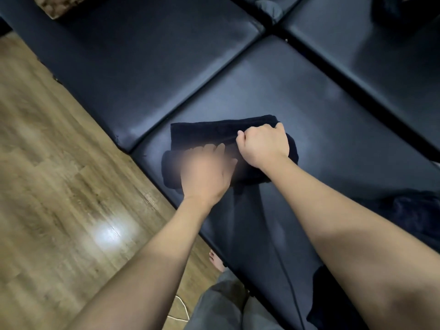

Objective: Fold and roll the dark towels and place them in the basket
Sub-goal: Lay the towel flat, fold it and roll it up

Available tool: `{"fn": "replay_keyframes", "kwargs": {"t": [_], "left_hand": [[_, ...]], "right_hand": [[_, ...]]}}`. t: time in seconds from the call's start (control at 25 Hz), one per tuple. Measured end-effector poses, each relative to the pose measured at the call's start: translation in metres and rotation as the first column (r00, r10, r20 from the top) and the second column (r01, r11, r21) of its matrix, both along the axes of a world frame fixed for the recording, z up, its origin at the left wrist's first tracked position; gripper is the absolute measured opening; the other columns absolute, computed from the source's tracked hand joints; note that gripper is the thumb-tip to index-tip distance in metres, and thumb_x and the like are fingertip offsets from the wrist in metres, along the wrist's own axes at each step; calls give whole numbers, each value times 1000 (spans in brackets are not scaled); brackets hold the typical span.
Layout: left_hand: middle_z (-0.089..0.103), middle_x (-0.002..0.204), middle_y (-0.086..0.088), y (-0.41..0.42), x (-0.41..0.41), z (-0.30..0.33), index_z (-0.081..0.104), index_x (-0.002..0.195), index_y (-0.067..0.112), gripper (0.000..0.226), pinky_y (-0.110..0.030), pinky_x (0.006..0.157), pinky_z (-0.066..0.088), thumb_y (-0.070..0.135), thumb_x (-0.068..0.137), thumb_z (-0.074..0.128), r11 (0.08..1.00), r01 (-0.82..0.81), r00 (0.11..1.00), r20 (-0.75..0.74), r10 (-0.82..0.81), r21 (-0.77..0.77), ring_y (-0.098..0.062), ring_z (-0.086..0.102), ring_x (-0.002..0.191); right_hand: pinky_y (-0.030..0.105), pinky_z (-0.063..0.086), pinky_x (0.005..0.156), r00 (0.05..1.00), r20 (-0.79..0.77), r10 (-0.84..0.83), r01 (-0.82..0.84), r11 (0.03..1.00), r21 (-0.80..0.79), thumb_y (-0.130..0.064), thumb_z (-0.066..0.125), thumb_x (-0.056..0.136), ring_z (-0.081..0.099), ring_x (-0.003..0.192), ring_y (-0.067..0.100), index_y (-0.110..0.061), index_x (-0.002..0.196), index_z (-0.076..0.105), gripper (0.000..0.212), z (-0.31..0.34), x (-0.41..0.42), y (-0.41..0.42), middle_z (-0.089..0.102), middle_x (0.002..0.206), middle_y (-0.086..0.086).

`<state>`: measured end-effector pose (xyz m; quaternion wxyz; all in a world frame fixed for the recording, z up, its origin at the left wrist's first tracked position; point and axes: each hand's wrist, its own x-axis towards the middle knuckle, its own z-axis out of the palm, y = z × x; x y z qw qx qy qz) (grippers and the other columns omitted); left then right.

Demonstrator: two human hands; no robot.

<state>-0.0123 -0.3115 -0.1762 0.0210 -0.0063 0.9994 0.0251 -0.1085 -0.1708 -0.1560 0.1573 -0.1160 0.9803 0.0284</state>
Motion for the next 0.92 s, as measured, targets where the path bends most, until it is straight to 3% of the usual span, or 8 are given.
{"fn": "replay_keyframes", "kwargs": {"t": [0.12,0.24,0.36,0.52,0.64,0.8,0.92], "left_hand": [[68,83,-2,-6,-21,0,69,89,19,54,-42,74,36,49,105,27,999,23,999,-25,-24,-25,-30,57,73],[69,77,-3,-9,-51,8,61,77,21,55,-41,72,32,45,105,20,993,104,991,85,-100,-49,-30,58,69],[71,86,-5,-11,-74,11,53,75,23,54,-40,75,32,44,106,14,991,134,971,198,-131,-4,-30,58,75],[71,97,-11,-14,-91,15,56,80,21,57,-39,75,33,46,107,13,996,74,956,282,-84,48,-34,63,89],[71,96,-7,-14,-82,13,55,84,23,51,-39,74,30,45,107,15,997,58,975,210,-69,58,-32,62,86],[65,101,-2,-13,-64,11,61,94,18,45,-40,74,33,45,103,26,999,46,999,13,-46,24,-28,57,91],[63,114,-2,-2,-46,2,64,113,18,47,-46,95,39,48,101,30,1000,-2,1000,-11,2,2,-29,56,100]], "right_hand": [[45,37,89,951,-297,-89,51,990,-134,-40,35,102,59,88,29,-16,87,70,45,-13,38,13,69,88,3],[51,32,104,873,-476,-104,14,982,-189,-38,42,103,56,121,33,-21,121,68,37,-27,67,27,68,120,-1],[54,30,105,878,-461,-126,42,981,-187,-40,39,103,52,127,37,-21,130,64,41,-29,59,24,66,127,-2],[48,34,89,912,-402,-88,43,992,-118,-39,34,101,58,102,35,-19,100,73,43,-21,30,19,72,95,0],[49,33,85,949,-308,-62,49,997,-52,-38,30,101,53,93,34,-15,86,70,48,-14,13,13,69,85,2],[48,29,86,972,-229,-53,50,999,-20,-38,27,103,49,92,31,-16,85,68,50,-9,0,11,69,87,0],[47,29,86,984,-168,-62,65,998,9,-38,22,103,43,88,27,-19,82,65,52,-6,-10,8,68,85,-1]]}}
